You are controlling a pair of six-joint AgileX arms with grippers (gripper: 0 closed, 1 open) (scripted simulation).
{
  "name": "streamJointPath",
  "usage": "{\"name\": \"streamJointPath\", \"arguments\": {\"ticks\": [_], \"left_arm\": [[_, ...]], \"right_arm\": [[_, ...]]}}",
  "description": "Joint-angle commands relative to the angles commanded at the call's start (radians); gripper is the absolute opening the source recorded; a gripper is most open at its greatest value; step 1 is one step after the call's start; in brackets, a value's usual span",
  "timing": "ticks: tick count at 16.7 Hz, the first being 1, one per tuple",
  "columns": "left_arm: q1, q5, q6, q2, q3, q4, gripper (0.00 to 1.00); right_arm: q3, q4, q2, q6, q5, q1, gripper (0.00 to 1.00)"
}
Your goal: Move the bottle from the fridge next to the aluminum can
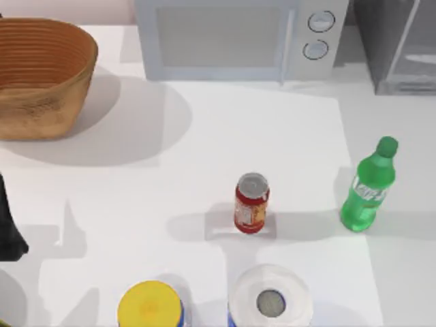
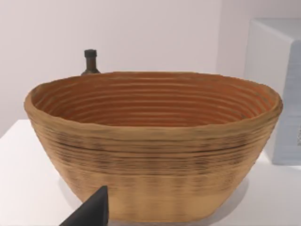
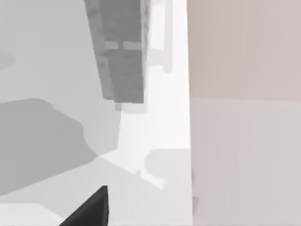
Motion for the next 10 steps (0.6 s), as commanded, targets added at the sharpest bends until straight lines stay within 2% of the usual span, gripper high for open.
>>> {"name": "streamJointPath", "arguments": {"ticks": [6, 10], "left_arm": [[0.000, 0.000, 0.000, 0.000, 0.000, 0.000, 1.00], [0.000, 0.000, 0.000, 0.000, 0.000, 0.000, 1.00]], "right_arm": [[-0.004, 0.032, 0.000, 0.034, 0.004, 0.026, 1.00], [-0.009, 0.196, 0.007, 0.222, 0.026, 0.148, 1.00]]}}
